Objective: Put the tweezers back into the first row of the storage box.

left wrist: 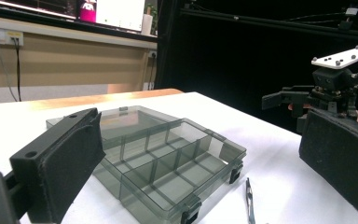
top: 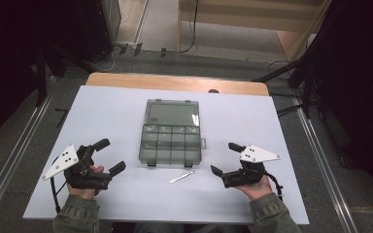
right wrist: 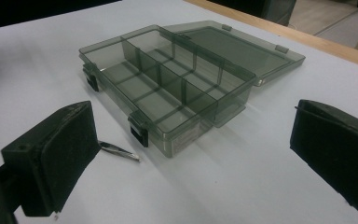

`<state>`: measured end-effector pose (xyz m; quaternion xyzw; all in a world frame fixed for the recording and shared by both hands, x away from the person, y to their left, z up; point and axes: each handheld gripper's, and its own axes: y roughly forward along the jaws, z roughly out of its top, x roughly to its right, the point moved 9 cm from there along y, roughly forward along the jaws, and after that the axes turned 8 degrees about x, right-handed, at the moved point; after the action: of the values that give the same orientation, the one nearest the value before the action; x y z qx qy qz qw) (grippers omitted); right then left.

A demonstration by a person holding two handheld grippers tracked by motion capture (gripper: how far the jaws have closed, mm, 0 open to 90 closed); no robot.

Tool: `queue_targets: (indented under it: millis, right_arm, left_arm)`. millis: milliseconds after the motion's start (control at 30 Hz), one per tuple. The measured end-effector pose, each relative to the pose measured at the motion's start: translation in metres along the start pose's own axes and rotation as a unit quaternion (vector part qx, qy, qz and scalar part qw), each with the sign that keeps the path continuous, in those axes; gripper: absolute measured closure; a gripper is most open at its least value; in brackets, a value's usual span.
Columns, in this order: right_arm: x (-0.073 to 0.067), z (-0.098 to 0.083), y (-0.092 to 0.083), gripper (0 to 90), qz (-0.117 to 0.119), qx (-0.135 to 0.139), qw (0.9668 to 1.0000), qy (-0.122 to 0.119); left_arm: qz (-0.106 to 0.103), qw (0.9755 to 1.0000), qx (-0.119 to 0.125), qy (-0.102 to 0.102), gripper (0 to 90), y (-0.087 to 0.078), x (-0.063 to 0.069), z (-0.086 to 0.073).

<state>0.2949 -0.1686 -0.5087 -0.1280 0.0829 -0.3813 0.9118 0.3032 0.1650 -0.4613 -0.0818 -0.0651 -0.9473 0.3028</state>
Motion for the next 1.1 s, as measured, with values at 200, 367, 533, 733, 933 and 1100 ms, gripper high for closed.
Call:
queue_targets:
  millis: [200,367,533,733,933,1100]
  right_arm:
    - [-0.007,0.005,0.009,1.5,0.017,-0.010,0.9998,-0.008]
    - [-0.014,0.005,0.016,1.5,0.032,-0.023,0.9992,-0.012]
    - [-0.023,0.002,0.027,1.5,0.058,-0.046,0.9971,-0.019]
    - [-0.031,0.003,0.036,1.5,0.076,-0.062,0.9948,-0.030]
    - [-0.041,-0.001,0.048,1.9,0.099,-0.094,0.9896,-0.045]
    - [-0.047,-0.001,0.055,1.8,0.113,-0.110,0.9860,-0.056]
  left_arm:
    - [-0.001,1.0000,0.000,0.000,0.0,0.000,0.000,0.000]
    - [-0.001,1.0000,0.000,0.000,0.0,0.000,0.000,0.000]
    - [-0.001,1.0000,0.000,-0.001,0.0,0.000,0.000,0.000]
    - [-0.002,1.0000,0.001,-0.002,0.0,0.000,0.001,0.000]
    - [-0.002,1.0000,0.003,-0.004,0.0,-0.001,0.001,0.001]
    - [-0.002,1.0000,0.003,-0.004,0.0,-0.001,0.001,0.001]
